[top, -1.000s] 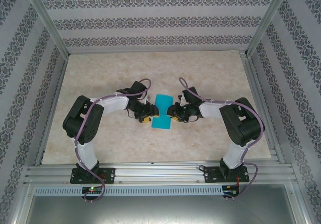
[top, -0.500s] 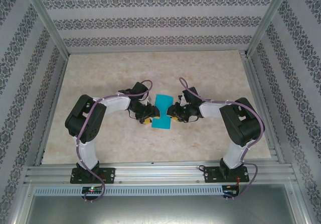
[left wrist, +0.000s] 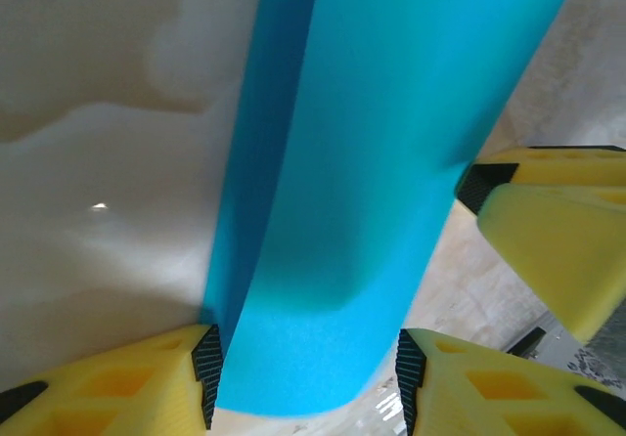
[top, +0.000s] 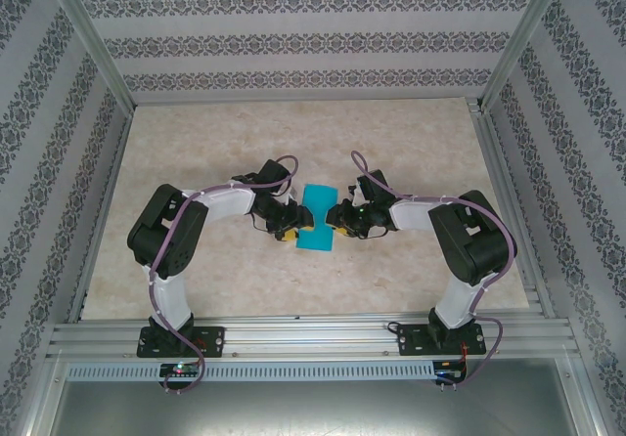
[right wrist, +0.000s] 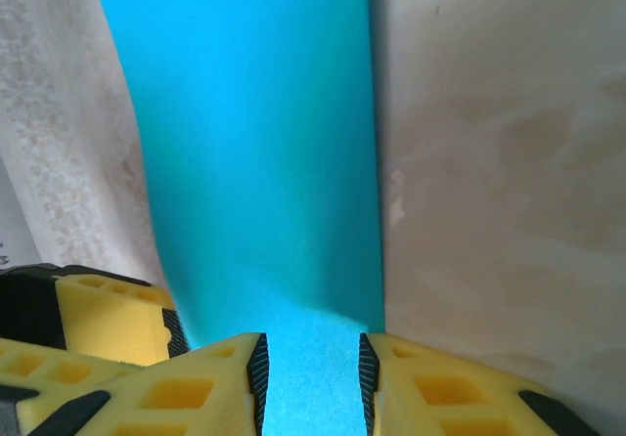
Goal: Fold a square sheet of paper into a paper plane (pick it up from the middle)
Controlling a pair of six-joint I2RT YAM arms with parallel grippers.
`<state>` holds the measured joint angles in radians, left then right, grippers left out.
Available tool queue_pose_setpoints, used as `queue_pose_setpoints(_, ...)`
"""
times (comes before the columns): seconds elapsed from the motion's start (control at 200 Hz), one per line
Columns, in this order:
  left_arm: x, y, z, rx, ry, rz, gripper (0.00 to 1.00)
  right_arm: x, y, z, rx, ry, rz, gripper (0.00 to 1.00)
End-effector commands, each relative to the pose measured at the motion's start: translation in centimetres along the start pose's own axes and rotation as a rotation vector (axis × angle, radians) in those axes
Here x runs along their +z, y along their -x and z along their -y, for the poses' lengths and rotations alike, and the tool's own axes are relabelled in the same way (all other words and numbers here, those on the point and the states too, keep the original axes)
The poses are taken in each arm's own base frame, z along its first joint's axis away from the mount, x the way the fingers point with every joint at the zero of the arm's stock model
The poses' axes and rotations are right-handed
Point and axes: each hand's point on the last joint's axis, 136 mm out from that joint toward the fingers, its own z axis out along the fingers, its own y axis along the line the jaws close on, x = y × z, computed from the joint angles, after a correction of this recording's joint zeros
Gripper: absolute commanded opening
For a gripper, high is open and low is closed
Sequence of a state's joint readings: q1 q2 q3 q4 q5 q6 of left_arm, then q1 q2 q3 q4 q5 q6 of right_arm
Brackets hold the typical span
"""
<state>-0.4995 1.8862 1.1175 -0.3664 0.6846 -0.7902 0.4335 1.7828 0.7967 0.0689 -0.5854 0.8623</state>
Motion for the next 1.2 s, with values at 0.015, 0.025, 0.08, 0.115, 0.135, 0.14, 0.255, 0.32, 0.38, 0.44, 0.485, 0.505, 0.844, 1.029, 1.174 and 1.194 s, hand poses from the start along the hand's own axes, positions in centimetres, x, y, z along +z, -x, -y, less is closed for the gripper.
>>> queue_pose_setpoints(0.015, 0.5, 0.1, 1.5, 0.016, -0.051, -0.006, 0.53, 1.8, -2.6, 8.4, 0.104, -0.246, -0.043, 0.33)
queue_pose_setpoints(0.025, 0.5, 0.0, 1.5, 0.015, -0.051, -0.007, 0.53, 1.8, -2.7, 8.5, 0.106, -0.249, -0.043, 0.33)
queue_pose_setpoints(0.08, 0.6, 0.1, 1.5, 0.014, -0.052, -0.007, 0.53, 1.9, -2.7, 8.4, 0.105, -0.245, -0.045, 0.33)
queue_pose_setpoints(0.115, 0.5, 0.1, 1.6, 0.016, -0.054, -0.005, 0.53, 1.9, -2.7, 8.5, 0.107, -0.245, -0.045, 0.33)
queue_pose_setpoints(0.135, 0.6, 0.2, 1.6, 0.016, -0.054, -0.005, 0.53, 1.9, -2.7, 8.5, 0.107, -0.246, -0.044, 0.33)
queue_pose_setpoints(0.14, 0.6, 0.1, 1.6, 0.016, -0.054, -0.005, 0.53, 1.9, -2.7, 8.5, 0.107, -0.246, -0.044, 0.33)
queue_pose_setpoints(0.255, 0.5, 0.5, 2.0, 0.022, -0.066, 0.008, 0.54, 1.9, -2.6, 8.5, 0.110, -0.242, -0.045, 0.33)
queue_pose_setpoints(0.32, 0.7, 1.0, 2.4, 0.027, -0.082, 0.021, 0.54, 1.9, -2.6, 8.4, 0.108, -0.236, -0.044, 0.33)
queue_pose_setpoints(0.38, 0.8, 1.8, 2.8, 0.028, -0.092, 0.038, 0.55, 2.0, -2.6, 8.4, 0.108, -0.233, -0.045, 0.33)
queue_pose_setpoints(0.44, 0.9, 2.6, 3.0, 0.024, -0.100, 0.062, 0.55, 2.0, -2.7, 8.4, 0.111, -0.229, -0.046, 0.33)
queue_pose_setpoints(0.485, 0.9, 3.2, 3.2, 0.017, -0.115, 0.075, 0.56, 2.1, -2.6, 8.4, 0.113, -0.223, -0.047, 0.33)
queue_pose_setpoints(0.505, 0.9, 3.5, 3.3, 0.015, -0.122, 0.082, 0.56, 2.1, -2.6, 8.4, 0.114, -0.220, -0.046, 0.33)
queue_pose_setpoints(0.844, 0.2, 6.3, 4.3, 0.012, -0.185, 0.122, 0.56, 2.4, -2.6, 8.1, 0.114, -0.188, -0.051, 0.34)
queue_pose_setpoints(1.029, -0.2, 6.5, 4.1, 0.005, -0.204, 0.114, 0.49, 2.3, -2.2, 7.4, 0.108, -0.155, -0.041, 0.36)
queue_pose_setpoints(1.174, -0.1, 6.3, 3.8, 0.005, -0.196, 0.100, 0.31, 1.9, -1.2, 5.6, 0.090, -0.088, -0.009, 0.38)
queue_pose_setpoints(1.194, -0.2, 6.3, 3.9, 0.008, -0.195, 0.099, 0.30, 1.7, -1.0, 5.3, 0.088, -0.080, -0.001, 0.39)
